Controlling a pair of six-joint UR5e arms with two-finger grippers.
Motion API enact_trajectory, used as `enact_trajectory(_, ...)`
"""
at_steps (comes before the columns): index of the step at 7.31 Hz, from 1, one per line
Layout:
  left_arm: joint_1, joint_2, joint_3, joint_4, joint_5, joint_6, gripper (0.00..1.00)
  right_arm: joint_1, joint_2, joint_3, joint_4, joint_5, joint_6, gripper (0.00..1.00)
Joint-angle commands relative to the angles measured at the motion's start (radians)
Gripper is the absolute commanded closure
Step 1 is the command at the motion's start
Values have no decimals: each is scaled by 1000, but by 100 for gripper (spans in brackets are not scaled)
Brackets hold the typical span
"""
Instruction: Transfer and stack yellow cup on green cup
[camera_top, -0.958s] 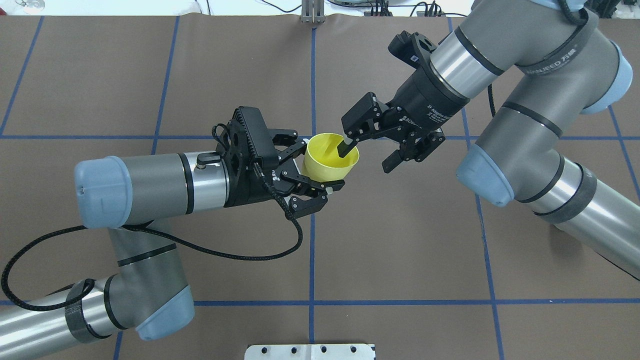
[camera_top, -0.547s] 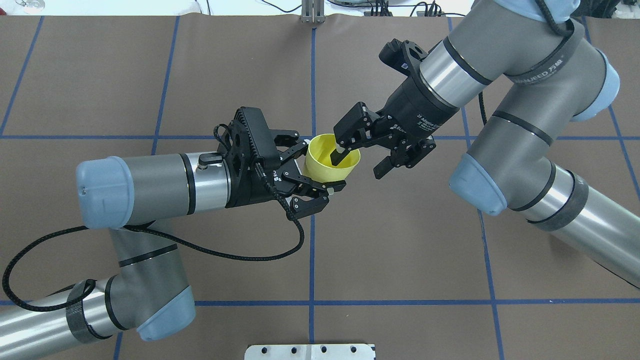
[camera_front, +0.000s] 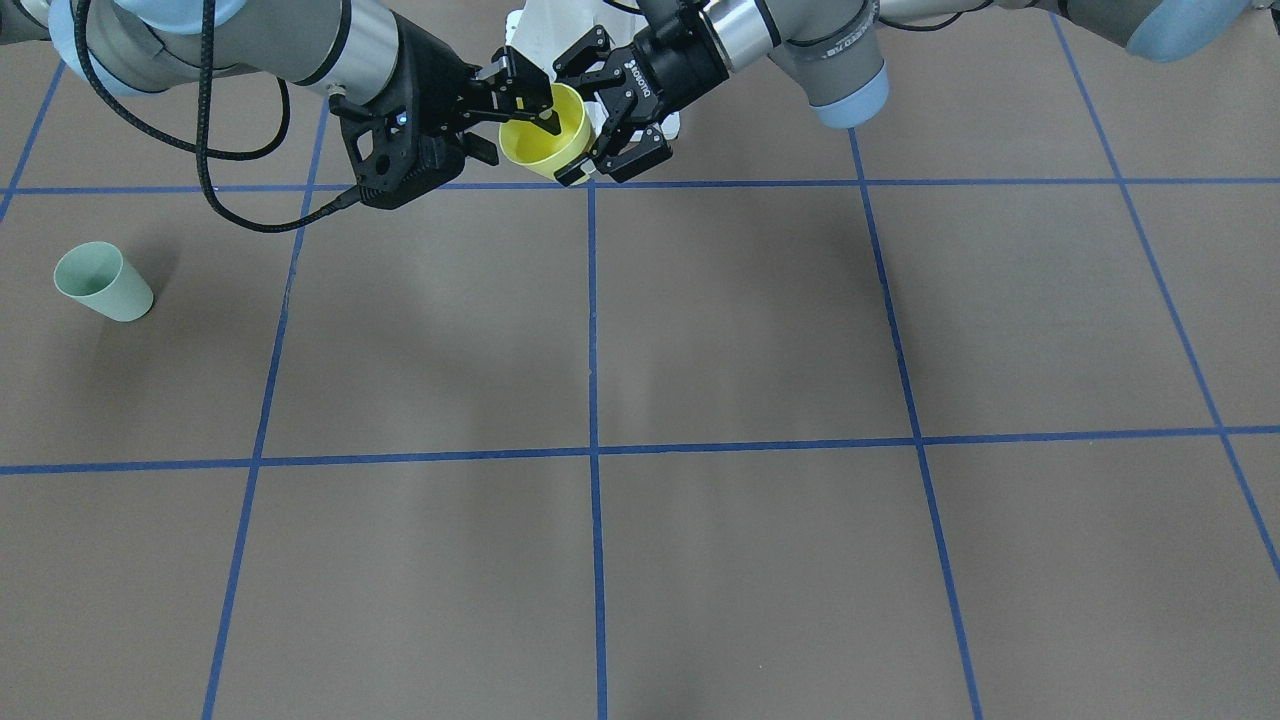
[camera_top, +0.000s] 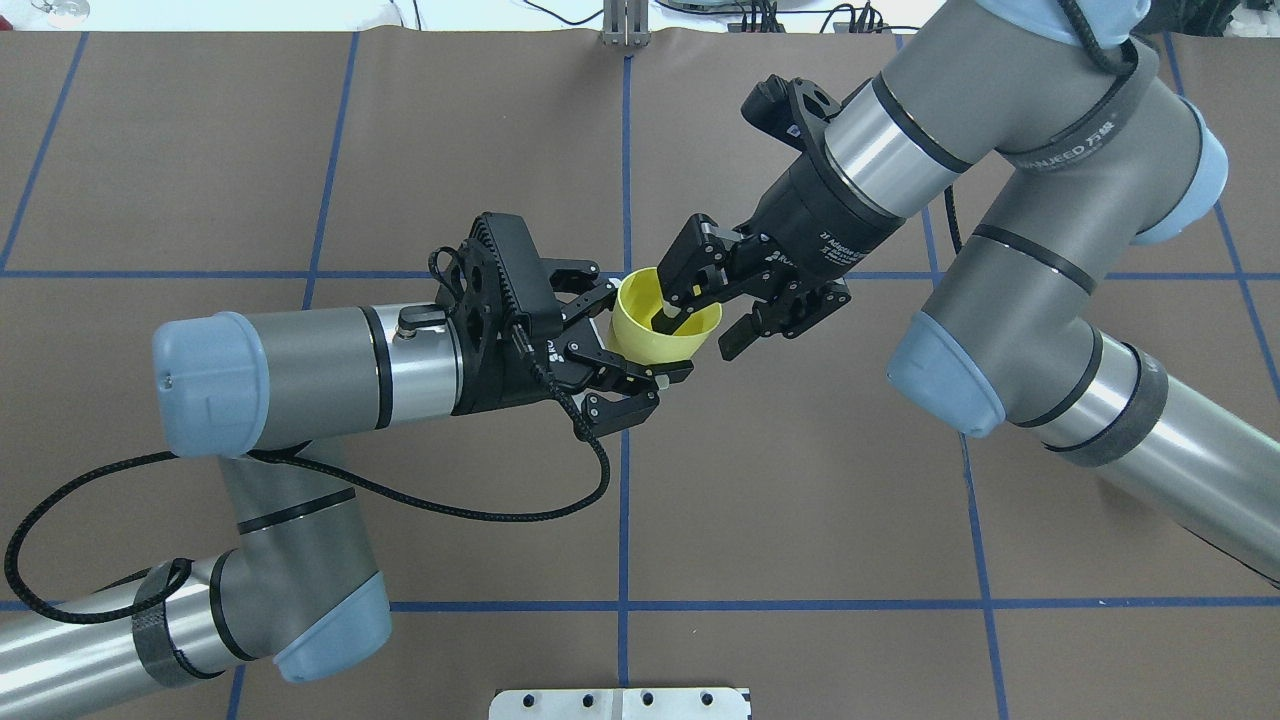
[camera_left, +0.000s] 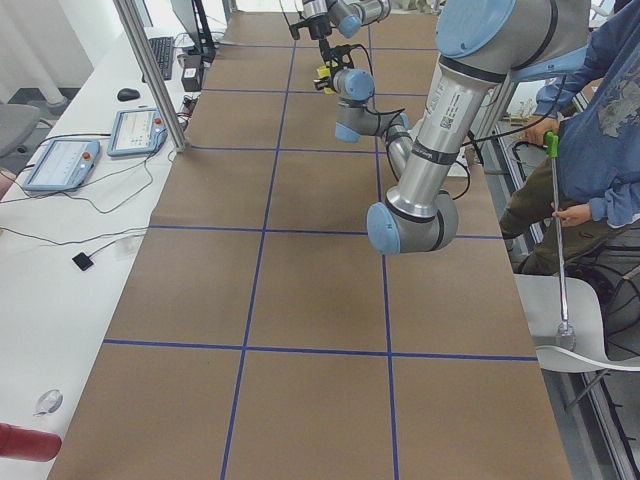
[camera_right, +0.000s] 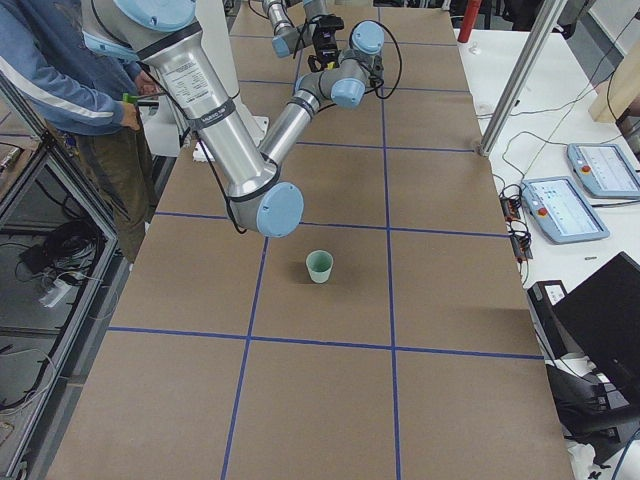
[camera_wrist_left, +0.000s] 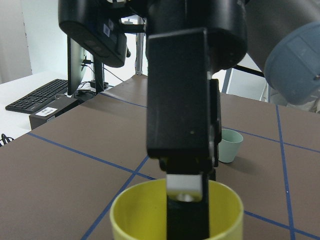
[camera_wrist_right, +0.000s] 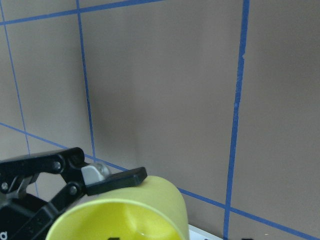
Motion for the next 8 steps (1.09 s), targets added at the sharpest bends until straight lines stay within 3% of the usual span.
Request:
enact_trajectory(1,0,1,0,0,0,0,100,0,0,-1,-2,0,5,89)
enact_trajectory(2,0,1,0,0,0,0,100,0,-1,-1,0,1,8,100)
enact_trajectory(3,0,1,0,0,0,0,99,0,-1,-1,0,1,8,100)
enact_trajectory(4,0,1,0,0,0,0,84,1,-3,1,0,1,12,100)
enact_trajectory(5,0,0,0,0,0,0,56,1,-3,2,0,1,13,100)
enact_trajectory(6,0,0,0,-3,0,0,16,3,-4,7,-2,1,15,100)
enact_trajectory(7,5,-6,0,-4,0,-2,1,4,-6,13,-2,3,25,100)
enact_trajectory(8,6,-9,-2,-11,-2,-27,1,7,-9,19,-2,6,39,100)
